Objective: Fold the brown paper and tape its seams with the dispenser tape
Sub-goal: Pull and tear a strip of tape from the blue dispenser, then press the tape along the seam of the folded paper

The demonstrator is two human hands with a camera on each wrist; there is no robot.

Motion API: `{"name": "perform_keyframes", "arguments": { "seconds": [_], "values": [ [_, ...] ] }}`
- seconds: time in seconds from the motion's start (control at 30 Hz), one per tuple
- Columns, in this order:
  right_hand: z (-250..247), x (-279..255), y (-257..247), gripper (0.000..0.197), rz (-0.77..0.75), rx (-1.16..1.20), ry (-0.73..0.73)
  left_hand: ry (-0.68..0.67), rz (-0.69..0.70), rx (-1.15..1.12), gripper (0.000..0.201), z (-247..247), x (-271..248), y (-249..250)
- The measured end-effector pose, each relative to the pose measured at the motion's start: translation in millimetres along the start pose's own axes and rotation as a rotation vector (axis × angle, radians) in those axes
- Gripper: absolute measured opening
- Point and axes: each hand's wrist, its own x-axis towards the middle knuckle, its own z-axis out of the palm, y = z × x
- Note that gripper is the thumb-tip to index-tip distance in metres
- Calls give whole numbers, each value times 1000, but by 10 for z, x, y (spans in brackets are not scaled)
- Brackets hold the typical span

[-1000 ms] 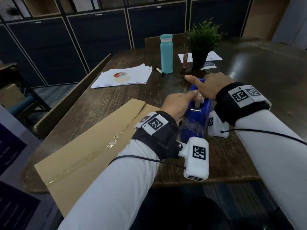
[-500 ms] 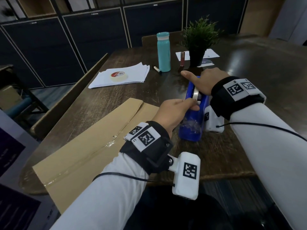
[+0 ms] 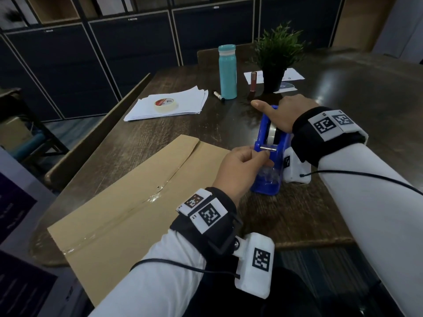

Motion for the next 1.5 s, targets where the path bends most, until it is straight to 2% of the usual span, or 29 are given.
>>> {"name": "perform_keyframes", "arguments": {
  "seconds": [0.23,0.67,0.77,0.87,0.97,1.03,1.13,1.2,1.33,1.5],
  "values": [
    [1,-16,-15,83,0,-14,-5,52,78,158,29,-22,-22,-51],
    [-21,-19,-67,84,16,-53,-45,-31,108,401,25,-140,46,-25],
    [-44,-33,-74,83,11,-50,-44,-96,106,490,24,-172,31,-10],
    [-66,-26,-54,85,12,1,-75,-185,108,548,25,-297,30,69],
    [-96,-62,-4,85,32,53,-76,-158,165,536,23,-544,-14,164],
    [-162,-135,-33,75,-21,58,7,-108,202,572,21,-759,-63,220],
    [-328,-308,-219,50,-216,130,155,-57,213,576,13,-1060,-160,283],
    [-400,-445,-402,36,-333,250,170,-32,205,572,16,-1224,-212,280],
    [-285,-589,-702,19,-448,461,25,-28,216,527,30,-1430,-297,260],
    [-58,-615,-917,23,-483,615,-188,7,245,551,38,-1547,-336,244]
  ]
}}
